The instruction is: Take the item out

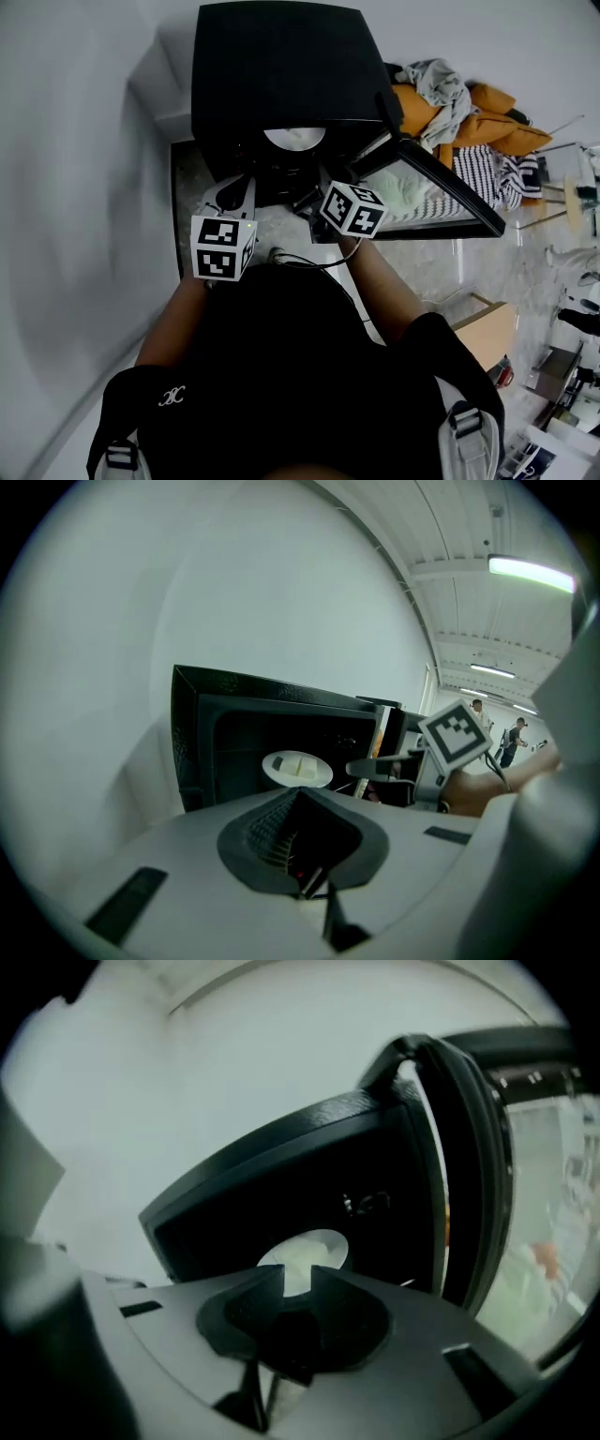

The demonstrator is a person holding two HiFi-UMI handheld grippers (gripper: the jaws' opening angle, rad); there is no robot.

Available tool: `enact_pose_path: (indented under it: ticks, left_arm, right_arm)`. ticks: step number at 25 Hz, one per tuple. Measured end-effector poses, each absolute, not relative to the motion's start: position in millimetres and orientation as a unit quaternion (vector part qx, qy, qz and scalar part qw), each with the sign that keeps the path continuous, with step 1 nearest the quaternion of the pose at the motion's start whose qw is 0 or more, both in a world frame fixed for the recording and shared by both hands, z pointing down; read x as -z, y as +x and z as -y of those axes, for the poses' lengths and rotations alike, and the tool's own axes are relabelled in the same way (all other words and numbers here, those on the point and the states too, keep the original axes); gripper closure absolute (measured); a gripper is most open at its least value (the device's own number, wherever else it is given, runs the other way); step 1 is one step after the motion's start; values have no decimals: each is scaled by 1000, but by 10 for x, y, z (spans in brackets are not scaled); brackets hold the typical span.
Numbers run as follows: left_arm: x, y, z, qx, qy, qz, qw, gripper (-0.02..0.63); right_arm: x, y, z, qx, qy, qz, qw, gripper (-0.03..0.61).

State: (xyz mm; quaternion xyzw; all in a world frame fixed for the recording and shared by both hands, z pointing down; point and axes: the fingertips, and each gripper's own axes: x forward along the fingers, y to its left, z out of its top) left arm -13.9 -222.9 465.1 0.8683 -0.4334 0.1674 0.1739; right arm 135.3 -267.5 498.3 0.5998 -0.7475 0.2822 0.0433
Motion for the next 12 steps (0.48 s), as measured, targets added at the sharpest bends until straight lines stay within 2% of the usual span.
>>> enact_pose_path:
  ticks: [3,6,12]
  left_arm:
    - [-4651,-128,2224,-167,869,432,174,612]
    - [-4666,-138,2212,-170,869,431,175,612]
    - [-4687,-198,2202,-169,863,441,179,612]
  right_arm:
    - [-5043,1393,2766,-434,573,691,-82,499]
    - [-5147,1402,2818,-530,543,629,-171,499]
    - [-5311,1393,2870,-612,514,547,-249,499]
